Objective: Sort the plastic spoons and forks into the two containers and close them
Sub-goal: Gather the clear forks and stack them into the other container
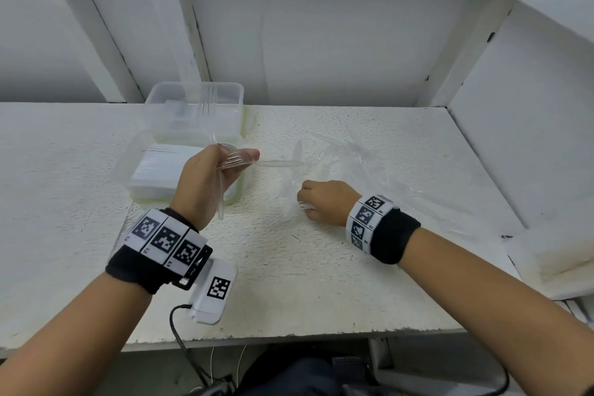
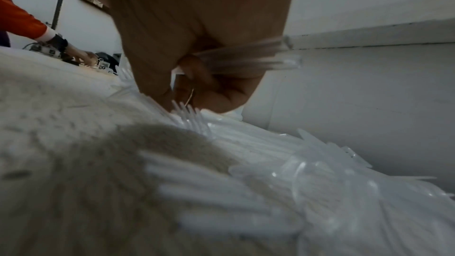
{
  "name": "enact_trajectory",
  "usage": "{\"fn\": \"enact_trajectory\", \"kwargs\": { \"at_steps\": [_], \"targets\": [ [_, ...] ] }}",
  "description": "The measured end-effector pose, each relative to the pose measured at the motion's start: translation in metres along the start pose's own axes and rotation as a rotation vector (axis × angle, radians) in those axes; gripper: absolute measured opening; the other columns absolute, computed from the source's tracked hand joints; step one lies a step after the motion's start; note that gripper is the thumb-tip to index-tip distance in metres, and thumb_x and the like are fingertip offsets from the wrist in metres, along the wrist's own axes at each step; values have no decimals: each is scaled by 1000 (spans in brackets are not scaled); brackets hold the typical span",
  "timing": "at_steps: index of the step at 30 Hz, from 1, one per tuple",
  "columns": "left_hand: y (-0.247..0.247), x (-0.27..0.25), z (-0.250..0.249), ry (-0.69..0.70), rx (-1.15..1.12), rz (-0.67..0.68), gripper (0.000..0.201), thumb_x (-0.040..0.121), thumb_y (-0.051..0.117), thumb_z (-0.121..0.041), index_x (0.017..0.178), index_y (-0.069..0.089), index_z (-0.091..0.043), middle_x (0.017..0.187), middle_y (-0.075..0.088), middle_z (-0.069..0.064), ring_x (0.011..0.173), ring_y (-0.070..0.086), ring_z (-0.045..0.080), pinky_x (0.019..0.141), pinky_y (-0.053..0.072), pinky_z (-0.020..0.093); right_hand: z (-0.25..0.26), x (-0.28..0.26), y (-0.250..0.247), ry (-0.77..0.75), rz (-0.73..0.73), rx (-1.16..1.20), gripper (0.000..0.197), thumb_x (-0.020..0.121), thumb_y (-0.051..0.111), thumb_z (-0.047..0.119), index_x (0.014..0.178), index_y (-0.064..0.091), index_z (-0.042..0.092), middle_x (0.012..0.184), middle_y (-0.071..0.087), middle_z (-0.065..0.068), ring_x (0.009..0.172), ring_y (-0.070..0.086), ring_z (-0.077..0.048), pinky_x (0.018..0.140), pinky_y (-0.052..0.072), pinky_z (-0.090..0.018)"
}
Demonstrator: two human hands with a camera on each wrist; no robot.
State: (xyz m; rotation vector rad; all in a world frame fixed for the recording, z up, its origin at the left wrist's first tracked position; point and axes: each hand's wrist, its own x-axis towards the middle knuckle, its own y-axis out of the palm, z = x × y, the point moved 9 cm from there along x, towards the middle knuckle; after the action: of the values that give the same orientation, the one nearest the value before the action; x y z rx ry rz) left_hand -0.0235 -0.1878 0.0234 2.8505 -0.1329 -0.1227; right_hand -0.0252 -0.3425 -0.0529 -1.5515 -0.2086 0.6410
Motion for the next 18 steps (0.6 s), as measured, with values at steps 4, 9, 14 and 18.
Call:
{"fn": "enact_trajectory", "kwargs": {
  "at_steps": [4, 9, 14, 18],
  "targets": [
    [0, 4, 9, -45, -89, 21, 65, 99, 25, -35, 45, 59, -19, 63, 63, 4, 78, 62, 21, 86, 43, 30, 1, -8, 1, 4, -15, 84, 24, 93, 46, 21, 115, 52, 12, 115, 55, -4, 93, 58, -25, 73, 42, -31],
    [3, 13, 18, -79, -161, 7, 65, 82, 14, -74, 71, 40, -16, 61, 44, 1, 58, 45, 15, 73, 38, 31, -4, -18, 0, 2, -77, 68, 32, 96, 44, 25, 125, 53, 15, 122, 51, -3, 95, 59, -25, 71, 42, -30],
    [12, 21, 28, -81, 206, 43, 31, 85, 58, -35, 84, 34, -16, 73, 39, 0, 57, 41, 9, 59, 42, 25, -24, -44, -23, 42, -322, 295, 28, 96, 46, 26, 116, 59, 11, 108, 59, -4, 88, 59, -24, 67, 45, -30],
    [20, 29, 40, -116, 364, 0, 15, 97, 44, -12, 88, 33, -14, 65, 37, 2, 43, 36, 8, 40, 34, 21, -59, -75, -38, 205, -554, 647, 27, 96, 47, 35, 92, 63, 15, 78, 63, 6, 67, 56, -17, 60, 41, -25]
  ]
}}
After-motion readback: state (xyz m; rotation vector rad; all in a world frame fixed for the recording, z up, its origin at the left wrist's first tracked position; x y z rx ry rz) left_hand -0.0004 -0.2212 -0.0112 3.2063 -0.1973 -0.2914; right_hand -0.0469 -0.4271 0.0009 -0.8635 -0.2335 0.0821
